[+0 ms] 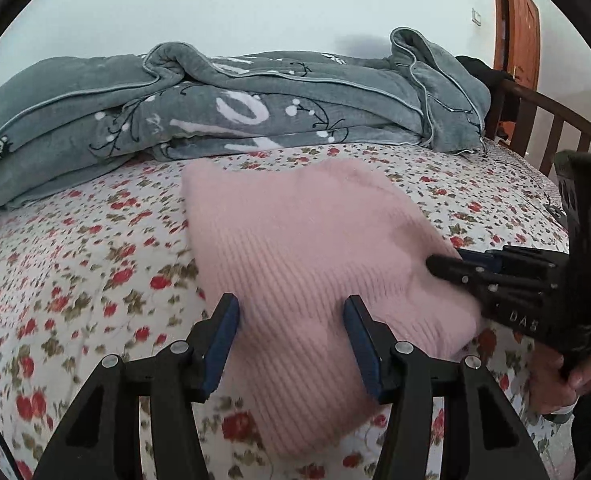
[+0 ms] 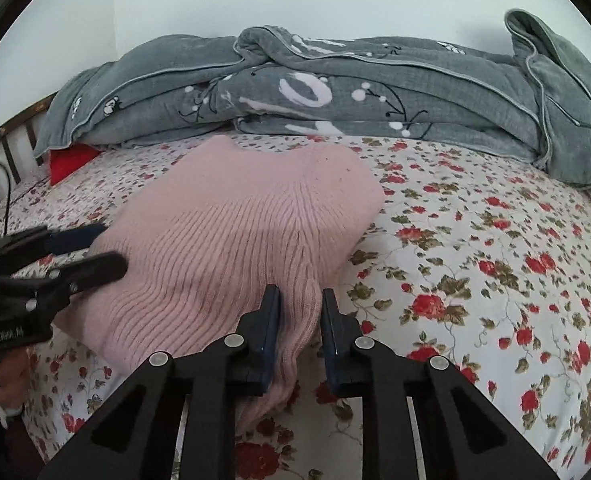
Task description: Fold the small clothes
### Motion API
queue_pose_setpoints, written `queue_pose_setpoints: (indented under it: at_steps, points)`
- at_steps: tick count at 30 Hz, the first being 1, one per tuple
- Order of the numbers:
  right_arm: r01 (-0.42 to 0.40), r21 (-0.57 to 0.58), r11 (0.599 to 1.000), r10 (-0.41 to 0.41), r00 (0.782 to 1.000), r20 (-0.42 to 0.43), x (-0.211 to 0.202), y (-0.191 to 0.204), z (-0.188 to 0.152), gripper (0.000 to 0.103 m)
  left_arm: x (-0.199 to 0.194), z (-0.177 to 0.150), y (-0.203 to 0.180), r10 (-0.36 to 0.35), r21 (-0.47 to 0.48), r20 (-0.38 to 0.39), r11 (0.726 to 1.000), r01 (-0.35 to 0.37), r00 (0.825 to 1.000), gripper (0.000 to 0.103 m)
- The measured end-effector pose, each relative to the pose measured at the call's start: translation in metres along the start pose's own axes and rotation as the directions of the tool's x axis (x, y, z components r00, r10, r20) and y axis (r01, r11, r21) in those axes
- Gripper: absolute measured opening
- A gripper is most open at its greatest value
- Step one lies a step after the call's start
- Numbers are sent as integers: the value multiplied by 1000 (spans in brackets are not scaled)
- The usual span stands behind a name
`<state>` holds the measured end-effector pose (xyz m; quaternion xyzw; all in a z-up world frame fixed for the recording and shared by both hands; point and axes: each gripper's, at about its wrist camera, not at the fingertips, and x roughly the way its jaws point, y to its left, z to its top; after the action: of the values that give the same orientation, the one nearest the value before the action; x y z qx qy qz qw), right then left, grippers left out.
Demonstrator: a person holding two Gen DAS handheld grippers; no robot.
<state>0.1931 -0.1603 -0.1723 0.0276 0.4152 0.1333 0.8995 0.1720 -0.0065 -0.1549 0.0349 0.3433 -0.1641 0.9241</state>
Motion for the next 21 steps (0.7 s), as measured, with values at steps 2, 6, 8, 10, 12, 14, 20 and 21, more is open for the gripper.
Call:
queue_pose_setpoints:
  at_steps: [2,6,8,10,12,14,20,21]
  points:
    - [-11,21,1000,11,1000,-5,-1,-3,-1,18,-1,-3,3,-1,-19,-4,1000,1,1000,53]
    - [-21,55,998,21,1000,-4,-7,-6,-1,23,-2,-8,8,-11,-64,-10,998,10,1000,53]
    - [-19,51,998,19,1000,-7,-8,-5,-3,23,-2,-9,9,-13,-75,-12,997,12,1000,54]
    - [-8,40,999,8,1000,-10,-8,-3,-5,23,-1,-11,8,-9,-79,-13,997,8,1000,55]
    - [-5,42,999,6,1000,-17,-9,-3,-6,23,-1,-12,8,-9,-82,-9,997,8,1000,55]
    - [-14,57,998,16,1000,-23,-10,-4,-7,23,-2,-15,11,-22,-100,-8,995,21,1000,55]
    - [-18,82,996,20,999,-27,-21,-7,-12,28,-5,-23,22,-82,-171,-37,982,75,996,57]
    - [-19,87,996,22,999,-33,-22,-7,-13,28,-6,-24,23,-91,-180,-41,980,82,995,57]
